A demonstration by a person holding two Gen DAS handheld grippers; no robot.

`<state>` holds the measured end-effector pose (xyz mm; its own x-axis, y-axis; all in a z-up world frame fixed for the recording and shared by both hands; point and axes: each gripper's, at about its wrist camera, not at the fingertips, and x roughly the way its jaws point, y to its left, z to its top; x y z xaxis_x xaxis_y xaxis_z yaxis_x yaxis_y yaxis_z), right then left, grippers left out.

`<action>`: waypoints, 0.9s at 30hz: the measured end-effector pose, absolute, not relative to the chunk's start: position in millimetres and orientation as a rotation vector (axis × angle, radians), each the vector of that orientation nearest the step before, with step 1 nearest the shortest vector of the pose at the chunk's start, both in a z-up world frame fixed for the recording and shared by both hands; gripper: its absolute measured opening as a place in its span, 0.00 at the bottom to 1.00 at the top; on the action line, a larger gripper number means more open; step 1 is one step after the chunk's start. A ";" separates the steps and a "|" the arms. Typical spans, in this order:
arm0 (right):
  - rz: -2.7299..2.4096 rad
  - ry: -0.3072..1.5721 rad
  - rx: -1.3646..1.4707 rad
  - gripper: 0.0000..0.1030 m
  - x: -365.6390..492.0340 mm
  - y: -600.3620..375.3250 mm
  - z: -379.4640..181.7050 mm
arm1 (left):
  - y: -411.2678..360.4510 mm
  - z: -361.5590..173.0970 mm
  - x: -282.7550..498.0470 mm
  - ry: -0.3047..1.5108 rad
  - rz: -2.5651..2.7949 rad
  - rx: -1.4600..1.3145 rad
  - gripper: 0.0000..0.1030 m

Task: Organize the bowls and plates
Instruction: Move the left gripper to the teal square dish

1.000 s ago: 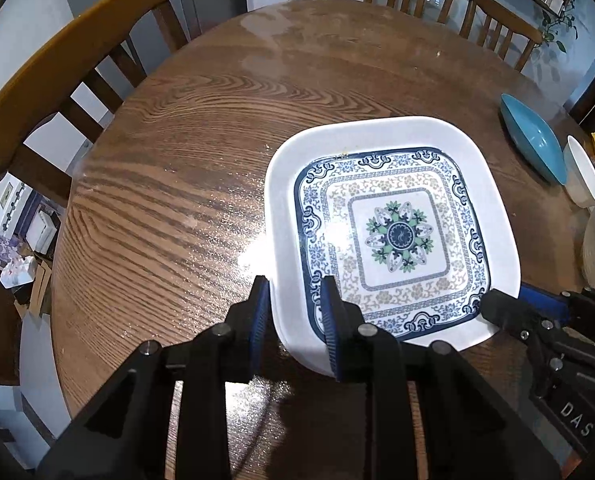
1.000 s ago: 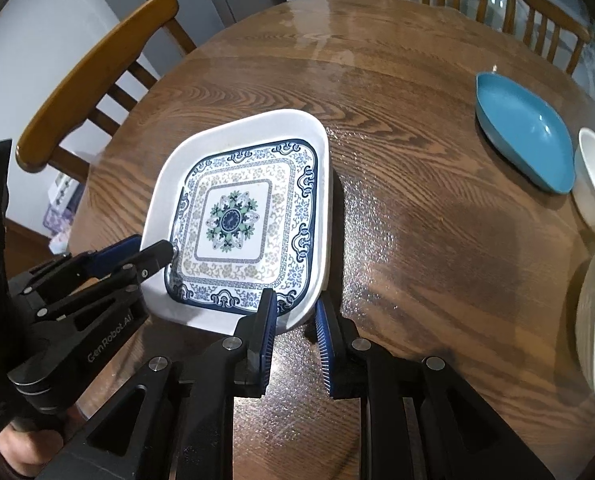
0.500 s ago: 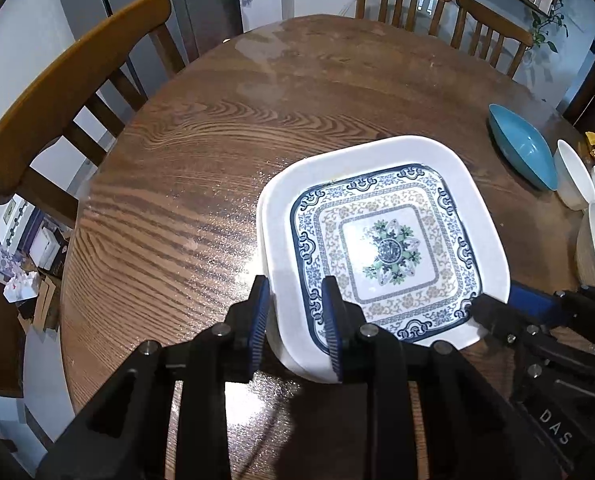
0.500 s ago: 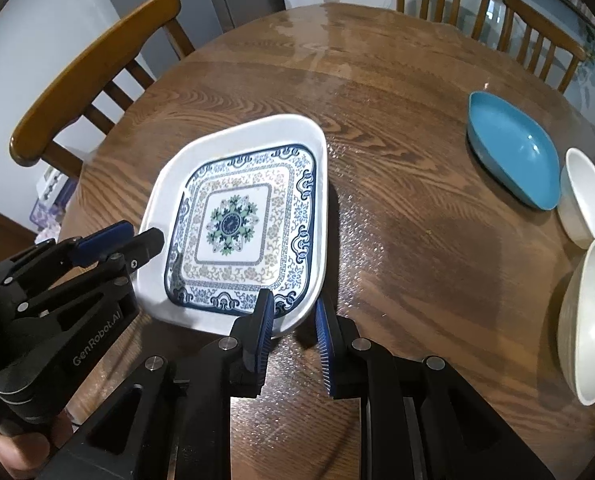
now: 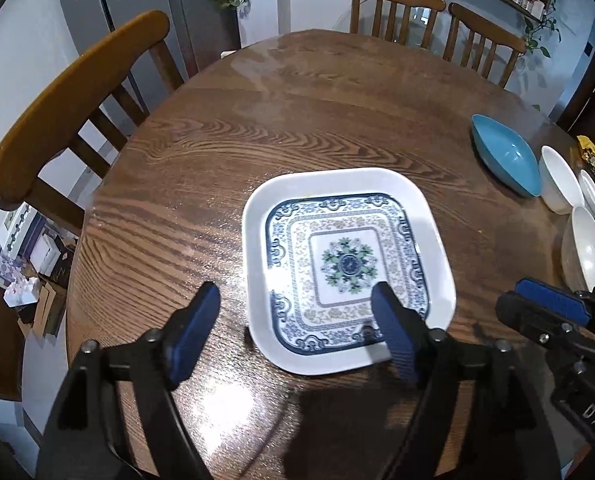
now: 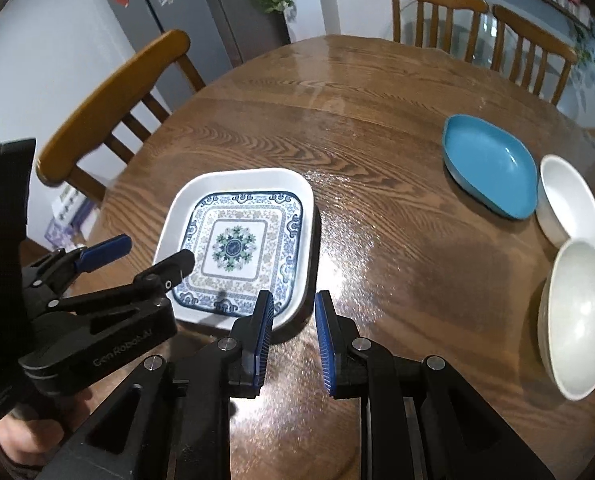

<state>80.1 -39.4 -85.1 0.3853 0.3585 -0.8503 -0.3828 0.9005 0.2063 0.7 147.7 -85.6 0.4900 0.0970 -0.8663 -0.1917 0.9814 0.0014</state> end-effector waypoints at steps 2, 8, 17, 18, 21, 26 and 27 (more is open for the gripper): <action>0.468 1.075 0.013 0.21 77.3 -51.6 -82.3 | 142.6 -82.4 -0.4 1.043 0.166 -0.096 0.76; 0.461 1.064 0.097 0.21 66.2 -88.4 -73.0 | 123.7 -75.8 -3.0 1.040 0.136 -0.079 0.82; 0.435 1.028 0.201 0.48 48.9 -137.8 -62.3 | 85.8 -69.5 -2.8 1.049 0.077 -0.027 0.99; 0.428 1.024 0.210 0.48 48.0 -142.5 -62.0 | 81.1 -69.8 -2.5 1.057 0.066 -0.025 0.99; 0.397 1.013 0.251 0.48 43.8 -163.8 -62.4 | 68.8 -70.8 -2.2 1.071 0.033 -0.020 0.99; 0.319 1.002 0.312 0.48 32.9 -207.1 -65.5 | 52.0 -69.9 0.3 1.075 -0.013 -0.022 0.99; 0.300 1.000 0.322 0.48 31.3 -217.0 -65.5 | 47.9 -68.9 2.5 1.073 -0.022 -0.020 0.99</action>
<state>31.3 -217.0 -65.5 0.5066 0.3895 -0.7692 -0.0985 0.9125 0.3971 2.5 47.9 -68.9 0.4770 -0.0279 -0.8785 0.0085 0.9996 -0.0271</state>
